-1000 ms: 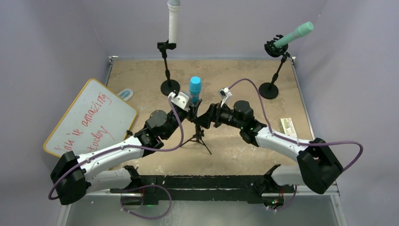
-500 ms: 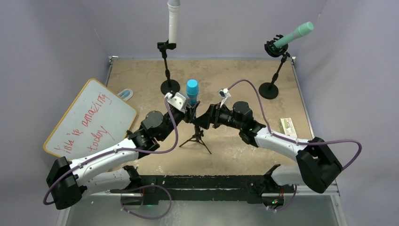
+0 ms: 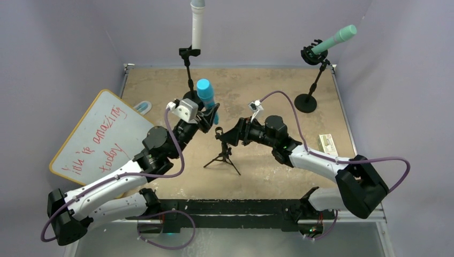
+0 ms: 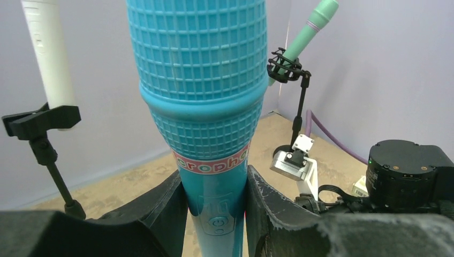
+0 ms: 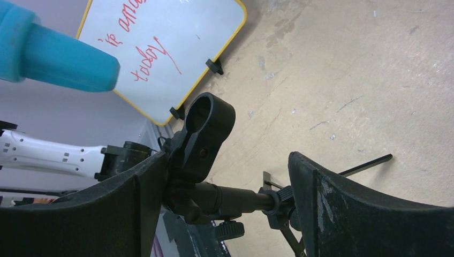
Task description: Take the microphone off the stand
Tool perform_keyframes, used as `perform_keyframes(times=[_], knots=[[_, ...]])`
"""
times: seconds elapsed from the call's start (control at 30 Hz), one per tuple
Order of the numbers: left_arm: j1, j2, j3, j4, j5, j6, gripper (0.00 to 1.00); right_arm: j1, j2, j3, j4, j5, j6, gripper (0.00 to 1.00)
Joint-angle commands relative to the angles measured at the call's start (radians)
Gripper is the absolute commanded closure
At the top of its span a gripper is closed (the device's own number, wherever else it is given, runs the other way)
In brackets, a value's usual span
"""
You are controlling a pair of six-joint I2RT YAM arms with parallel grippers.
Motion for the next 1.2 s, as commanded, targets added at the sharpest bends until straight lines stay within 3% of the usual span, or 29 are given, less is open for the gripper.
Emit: perform_keyframes(times=[0.0, 0.17, 0.27, 0.5, 0.57, 0.93, 1.17], knots=[[0.004, -0.043, 0.030, -0.022, -0.067, 0.020, 1.00, 0.000, 0.030, -0.033, -0.095, 0.019, -0.038, 0.17], [0.005, -0.074, -0.020, -0.234, -0.296, -0.060, 1.00, 0.001, 0.019, -0.009, -0.061, -0.027, -0.035, 0.15], [0.040, -0.091, -0.079, -0.342, -0.343, -0.162, 1.00, 0.001, 0.004, 0.014, -0.049, -0.054, -0.033, 0.14], [0.312, -0.186, -0.244, -0.402, -0.167, -0.352, 1.00, 0.000, -0.045, 0.100, -0.120, -0.074, -0.066, 0.10], [0.342, -0.178, -0.250, -0.421, -0.154, -0.344, 1.00, 0.000, -0.062, 0.122, -0.148, -0.061, -0.078, 0.02], [0.365, -0.019, -0.206, -0.579, -0.163, -0.256, 1.00, 0.000, -0.136, 0.168, -0.158, -0.036, -0.078, 0.01], [0.375, 0.164, -0.125, -0.679, -0.128, -0.220, 1.00, 0.000, -0.170, 0.160, -0.195, 0.003, -0.085, 0.01]])
